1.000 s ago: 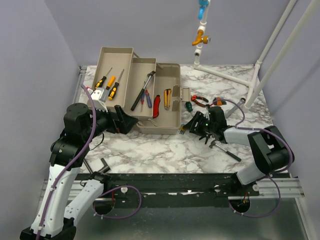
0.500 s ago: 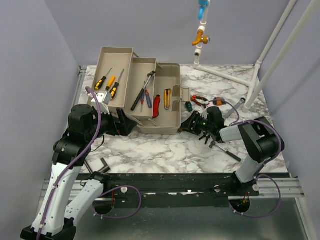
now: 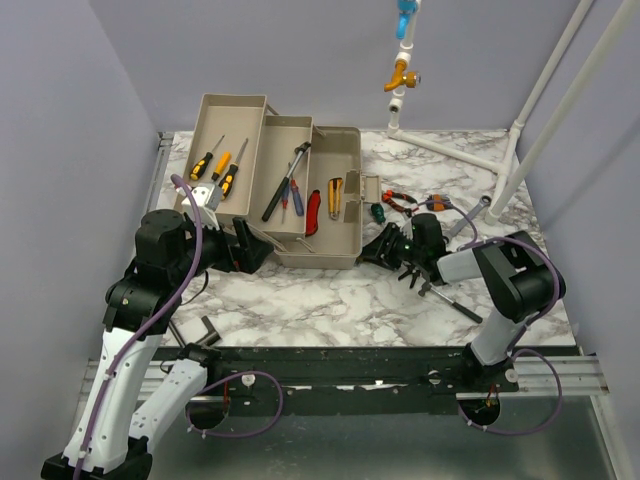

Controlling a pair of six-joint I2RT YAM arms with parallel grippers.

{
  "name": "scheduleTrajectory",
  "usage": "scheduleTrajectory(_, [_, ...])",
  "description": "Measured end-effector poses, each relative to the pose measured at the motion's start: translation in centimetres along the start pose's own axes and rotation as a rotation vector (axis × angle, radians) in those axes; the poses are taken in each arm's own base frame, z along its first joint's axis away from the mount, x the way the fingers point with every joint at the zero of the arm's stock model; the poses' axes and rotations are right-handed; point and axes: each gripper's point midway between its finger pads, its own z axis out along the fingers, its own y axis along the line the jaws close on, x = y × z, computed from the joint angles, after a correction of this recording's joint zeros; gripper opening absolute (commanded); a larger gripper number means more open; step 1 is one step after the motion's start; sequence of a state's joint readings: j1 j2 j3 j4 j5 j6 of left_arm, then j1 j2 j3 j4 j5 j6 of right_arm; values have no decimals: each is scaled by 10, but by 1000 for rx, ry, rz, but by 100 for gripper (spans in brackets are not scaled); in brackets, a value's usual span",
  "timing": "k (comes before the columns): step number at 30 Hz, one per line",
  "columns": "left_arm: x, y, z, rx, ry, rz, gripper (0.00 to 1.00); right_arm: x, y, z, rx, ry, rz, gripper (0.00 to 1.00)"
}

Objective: Pack the tool kit

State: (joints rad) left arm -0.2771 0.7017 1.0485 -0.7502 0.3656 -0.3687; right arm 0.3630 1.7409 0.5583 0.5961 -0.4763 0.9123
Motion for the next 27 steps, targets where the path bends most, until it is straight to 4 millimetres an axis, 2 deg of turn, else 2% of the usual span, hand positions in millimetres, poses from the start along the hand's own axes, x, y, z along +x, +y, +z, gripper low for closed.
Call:
scheduleTrajectory(11, [-1,2,0,-12,-6,15,98,-8,-3,10,21,-15,19,29])
scheduleTrajectory(14, [-1,3,0,-12,-6,18,98,-8,-3,11,24,-15,23,19])
scheduleTrajectory(17, [-1,3,0,-13,-6,20,98,-7,-3,13,28,-15,23,1])
scheduleTrajectory(22, [-1,3,0,-13,-6,22,98,-10,-6,9,66,-30,19,1])
scheduleTrajectory(27, [-1,3,-1,-13,-9,26,98,-23,-5,-13,169,-107,-20,1])
